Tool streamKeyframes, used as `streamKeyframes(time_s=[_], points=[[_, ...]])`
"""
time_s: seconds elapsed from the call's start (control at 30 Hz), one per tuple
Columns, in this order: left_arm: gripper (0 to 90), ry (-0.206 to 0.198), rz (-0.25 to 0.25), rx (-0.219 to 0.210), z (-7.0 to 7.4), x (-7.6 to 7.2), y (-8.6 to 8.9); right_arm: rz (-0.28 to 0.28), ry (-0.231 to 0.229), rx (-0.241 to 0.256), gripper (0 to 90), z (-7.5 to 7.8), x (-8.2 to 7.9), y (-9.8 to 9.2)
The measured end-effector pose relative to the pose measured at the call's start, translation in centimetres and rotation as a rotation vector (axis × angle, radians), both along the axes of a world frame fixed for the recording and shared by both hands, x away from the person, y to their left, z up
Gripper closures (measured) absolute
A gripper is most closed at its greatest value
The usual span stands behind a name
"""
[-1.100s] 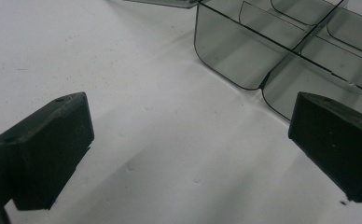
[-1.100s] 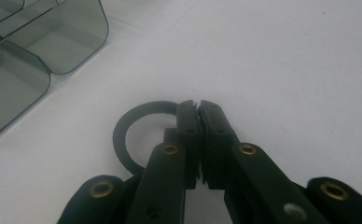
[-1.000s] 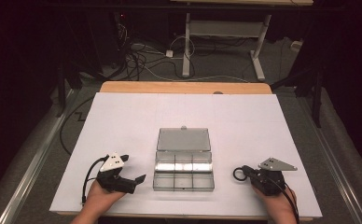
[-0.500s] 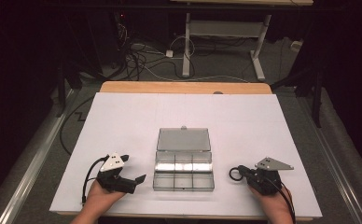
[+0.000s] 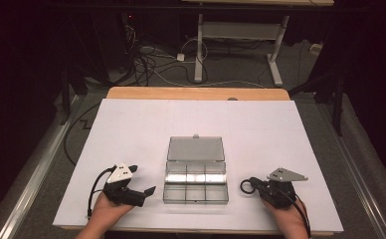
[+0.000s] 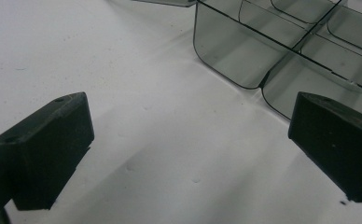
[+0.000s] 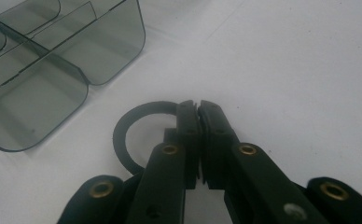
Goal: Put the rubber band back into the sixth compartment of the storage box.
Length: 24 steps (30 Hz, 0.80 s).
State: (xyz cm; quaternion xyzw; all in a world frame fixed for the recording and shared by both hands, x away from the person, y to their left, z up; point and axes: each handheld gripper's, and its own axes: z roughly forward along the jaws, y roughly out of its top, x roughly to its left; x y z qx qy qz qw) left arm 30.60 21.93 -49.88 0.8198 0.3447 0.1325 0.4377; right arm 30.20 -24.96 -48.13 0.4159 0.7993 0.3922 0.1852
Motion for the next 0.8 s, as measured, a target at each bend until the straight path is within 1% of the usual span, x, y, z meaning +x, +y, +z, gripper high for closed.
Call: streamKeyframes(time_s=[0.1,0.27,0.63,0.8], points=[[0.0,0.000,0.000,0.001,0.0,0.0,0.0,-0.001,0.006,0.007,88.4,0.0,0.0,0.1],[0.0,0.000,-0.001,0.001,0.0,0.0,0.0,0.012,0.013,0.016,88.4,0.0,-0.1,0.6],[0.0,0.000,-0.004,0.002,0.0,0.0,0.0,0.050,-0.010,0.026,88.3,0.7,-0.3,1.6],[0.0,0.000,-0.005,0.004,0.0,0.0,0.0,0.053,-0.021,0.035,88.3,1.2,-0.5,1.8]])
